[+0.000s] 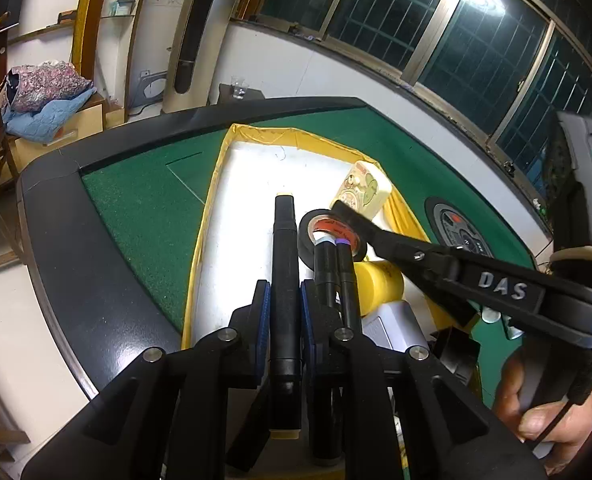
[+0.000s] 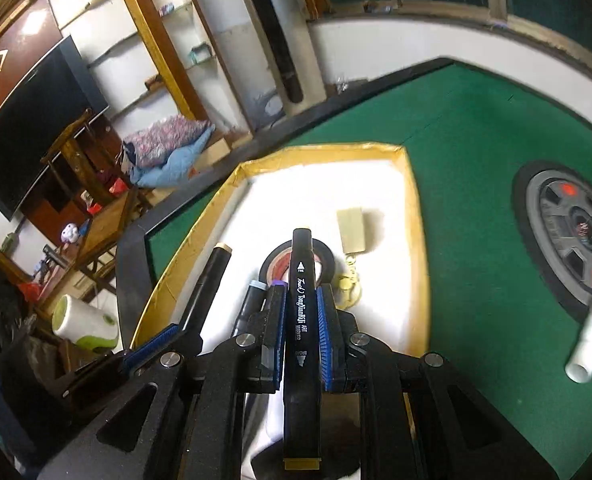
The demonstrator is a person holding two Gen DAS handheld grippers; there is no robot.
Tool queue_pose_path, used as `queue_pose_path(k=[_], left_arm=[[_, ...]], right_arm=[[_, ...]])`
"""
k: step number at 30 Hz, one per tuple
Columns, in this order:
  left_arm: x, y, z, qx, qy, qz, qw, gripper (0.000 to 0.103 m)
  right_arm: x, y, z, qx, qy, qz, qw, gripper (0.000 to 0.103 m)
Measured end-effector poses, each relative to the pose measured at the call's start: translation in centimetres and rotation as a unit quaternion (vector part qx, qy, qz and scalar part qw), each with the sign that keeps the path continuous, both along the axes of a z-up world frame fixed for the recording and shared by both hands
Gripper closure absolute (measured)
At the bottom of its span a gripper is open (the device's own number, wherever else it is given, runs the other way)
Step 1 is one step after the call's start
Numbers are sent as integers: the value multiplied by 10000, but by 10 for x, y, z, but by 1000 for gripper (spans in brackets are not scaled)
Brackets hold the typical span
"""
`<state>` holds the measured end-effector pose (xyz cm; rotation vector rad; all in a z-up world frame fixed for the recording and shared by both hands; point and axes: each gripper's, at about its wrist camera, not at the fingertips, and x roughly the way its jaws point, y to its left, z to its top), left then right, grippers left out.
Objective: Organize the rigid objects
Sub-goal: 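Lower the markers into the tray and open both grippers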
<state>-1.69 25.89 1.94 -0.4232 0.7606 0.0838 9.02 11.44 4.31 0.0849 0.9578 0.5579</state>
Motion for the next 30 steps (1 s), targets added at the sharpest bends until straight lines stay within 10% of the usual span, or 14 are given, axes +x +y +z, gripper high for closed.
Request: queue_pose_path(k=[9, 16, 30], left_arm=[[10, 0, 1, 51, 50, 83, 9999, 88], [3, -5, 8, -158, -207, -130, 9996, 49], [-24, -38, 43, -191, -590, -409, 9972, 49]], right_arm=[[2, 2, -6, -120, 39, -6, 9999, 90], [-3, 1, 4, -22, 21, 43, 10000, 82], [-36, -38, 37, 270, -356, -227, 9987, 74]])
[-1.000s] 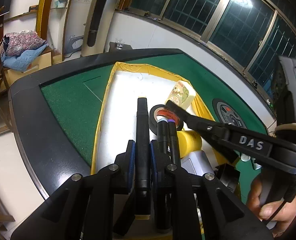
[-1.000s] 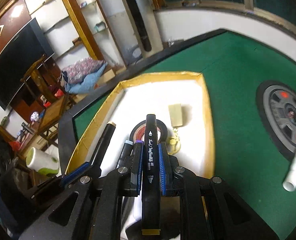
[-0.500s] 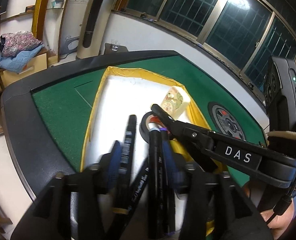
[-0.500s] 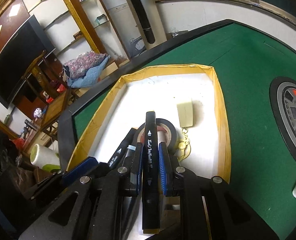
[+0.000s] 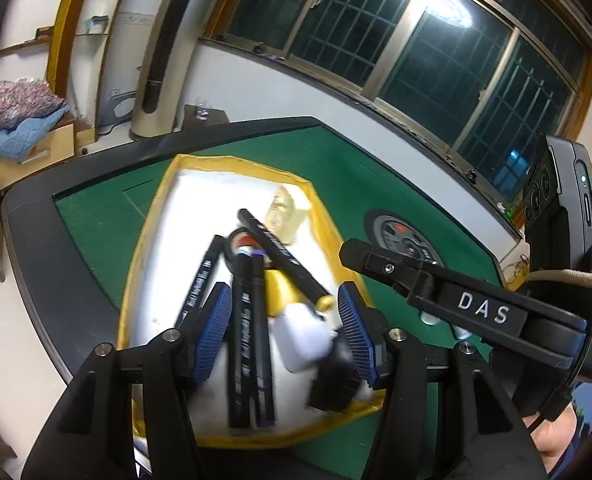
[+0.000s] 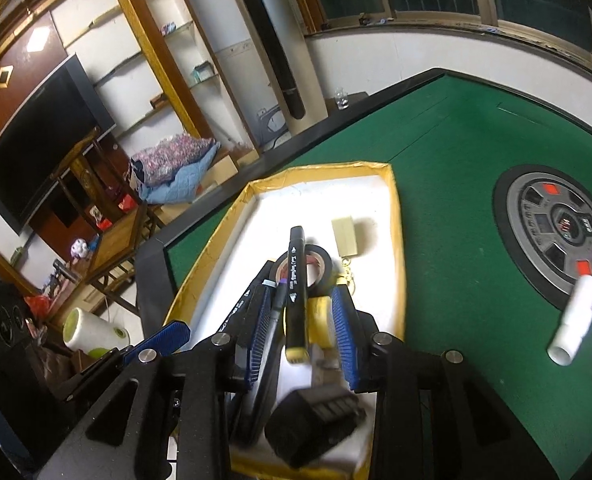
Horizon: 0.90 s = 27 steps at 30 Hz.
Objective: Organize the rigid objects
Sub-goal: 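Move both grippers back toward the white pill bottles on the table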
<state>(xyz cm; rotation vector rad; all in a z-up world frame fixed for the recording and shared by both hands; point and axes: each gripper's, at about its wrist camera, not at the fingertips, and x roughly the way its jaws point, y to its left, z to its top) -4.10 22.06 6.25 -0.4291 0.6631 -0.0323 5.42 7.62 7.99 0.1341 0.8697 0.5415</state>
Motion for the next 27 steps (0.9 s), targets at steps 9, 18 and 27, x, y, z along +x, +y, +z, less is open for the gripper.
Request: queue_pose_path(k=[9, 18, 27], left_arm=[[-10, -39, 23, 178, -202, -300, 9992, 48], [-11, -97, 30, 351, -193, -917, 9950, 43], [-14, -168, 24, 503, -18, -1669, 9847, 43]], right_arm=[[-22, -47, 8, 521, 1, -274, 9983, 74], [-38, -122, 5, 806, 27, -740, 9940, 67], [-53, -201, -14, 722, 134, -1466, 9865, 67]])
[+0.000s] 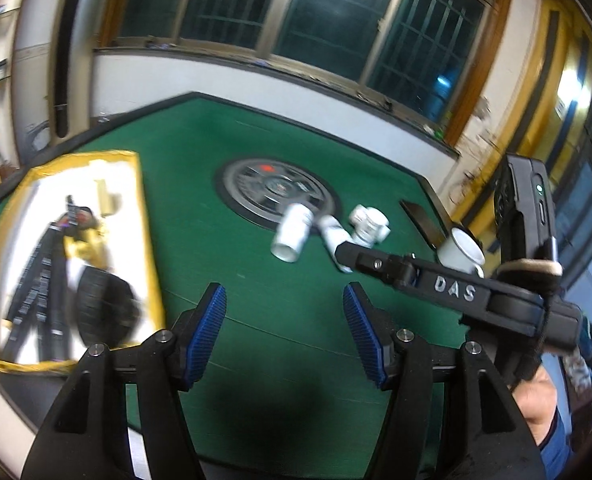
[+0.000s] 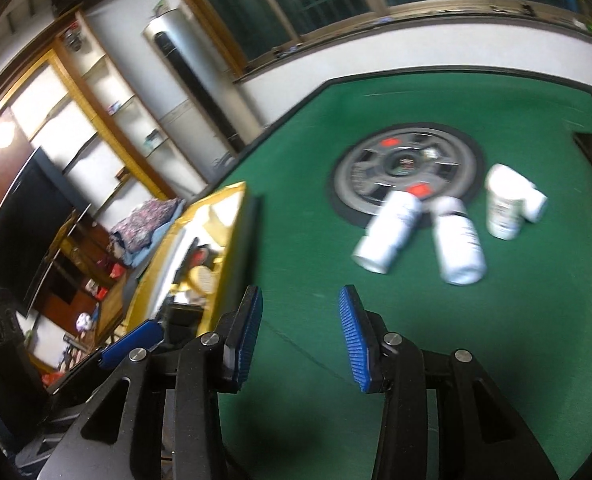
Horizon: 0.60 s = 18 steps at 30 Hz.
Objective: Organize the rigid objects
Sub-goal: 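Move both grippers back toward the white pill bottles on the table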
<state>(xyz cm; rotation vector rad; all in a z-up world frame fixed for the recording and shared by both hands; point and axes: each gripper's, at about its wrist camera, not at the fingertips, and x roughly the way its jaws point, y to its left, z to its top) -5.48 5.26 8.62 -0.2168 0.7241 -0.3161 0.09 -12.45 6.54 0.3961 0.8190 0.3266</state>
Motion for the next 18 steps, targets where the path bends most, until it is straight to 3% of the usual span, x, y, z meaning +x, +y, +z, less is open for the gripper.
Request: queue_pose_path(k=[4, 9, 13, 18], left_arm=[[8, -19, -9, -9, 230, -228, 9995, 43], [33, -23, -14, 22, 566, -174, 9982, 43], [66, -21, -18, 33, 783, -47, 9969, 43], [115, -42, -27, 74, 1076, -240, 9939, 43]], right_arm=[[-7, -39, -6, 28, 96, -379, 9992, 67], [-13, -77, -7, 93, -5, -771, 9970, 67], [-10, -102, -11, 520, 150, -1013, 9934, 67], [-13, -123, -15, 845, 213, -1230, 9886, 67]])
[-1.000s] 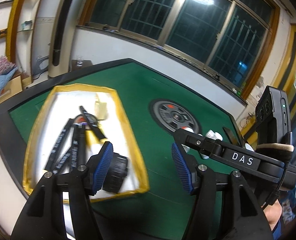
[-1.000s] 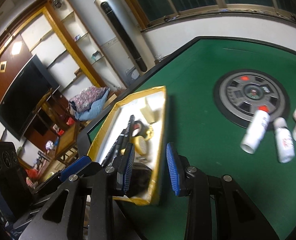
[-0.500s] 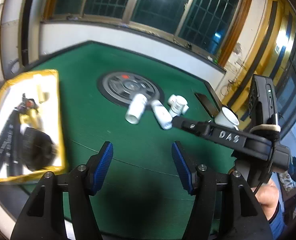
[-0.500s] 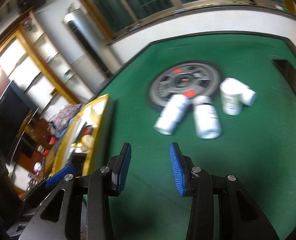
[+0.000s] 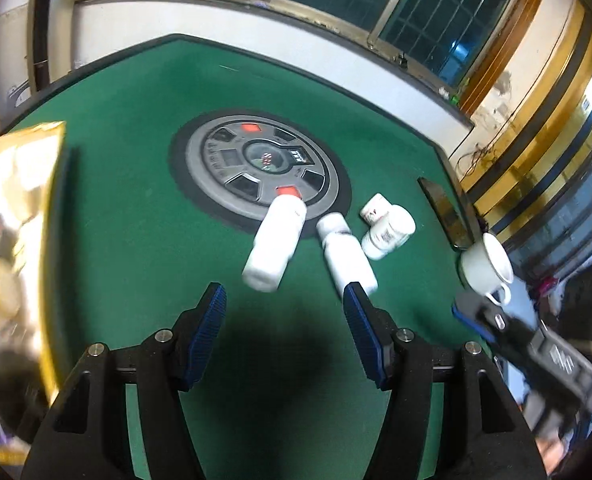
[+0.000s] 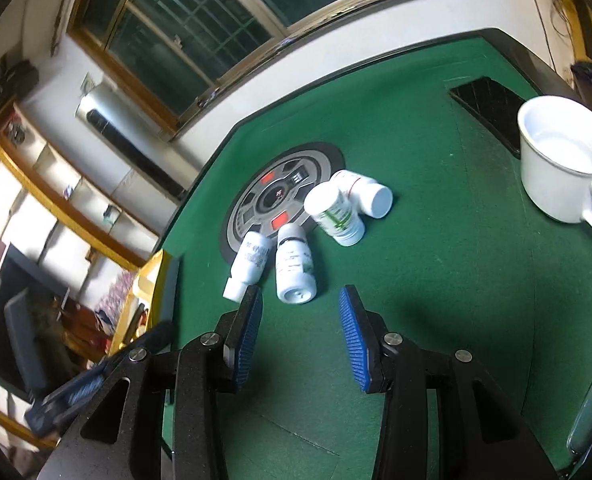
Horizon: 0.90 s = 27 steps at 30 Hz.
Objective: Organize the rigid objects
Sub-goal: 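Move both grippers back toward the white pill bottles on the table, then grasp a white pill bottle with the left gripper while the right grasps another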
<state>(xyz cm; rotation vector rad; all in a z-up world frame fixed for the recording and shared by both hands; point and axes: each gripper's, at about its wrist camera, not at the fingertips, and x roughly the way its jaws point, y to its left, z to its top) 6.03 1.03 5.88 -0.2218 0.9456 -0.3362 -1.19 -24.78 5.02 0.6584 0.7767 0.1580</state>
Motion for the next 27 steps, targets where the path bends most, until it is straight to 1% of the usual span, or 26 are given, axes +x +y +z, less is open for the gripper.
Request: queue_pose_path(k=[2, 3, 6, 9, 10, 11, 12, 14, 18, 21, 25, 27], left_arm=[[16, -13, -4, 145, 68, -109, 9998, 43], [25, -19, -8, 287, 116, -125, 9994, 43], [46, -31, -19, 617, 161, -95, 9979, 43], [58, -31, -31, 716, 200, -93, 9972, 45], [59, -29, -35, 735, 220, -77, 9970, 61], [62, -28, -39, 673, 260, -97, 9973, 68], [60, -26, -40, 575, 231, -87, 9980, 68], [51, -22, -40, 530, 102, -48, 9985, 68], [19, -14, -41, 407, 43, -48, 9991, 68], [-8, -10, -42, 466, -21, -118, 9988, 68], [-41, 1, -42, 486, -12, -201, 9986, 68], [-43, 2, -43, 497, -46, -227, 9985, 68]], right_arm=[[-1, -1, -3, 93, 46, -55, 9999, 67], [2, -3, -4, 128, 82, -78, 9999, 67], [7, -5, -10, 267, 234, -47, 9994, 67], [6, -6, -14, 265, 289, -40, 9992, 67], [6, -5, -14, 243, 289, -31, 9993, 67], [6, -4, -13, 223, 285, -29, 9993, 67], [6, -3, -13, 201, 275, -9, 9994, 67], [6, 0, -12, 117, 246, 33, 9996, 67], [7, 2, -10, -93, 217, 40, 9997, 67], [8, 6, -11, -231, 224, 66, 9995, 67], [14, 19, -10, -335, 258, 236, 9988, 67], [19, 26, -6, -369, 260, 306, 9985, 67]])
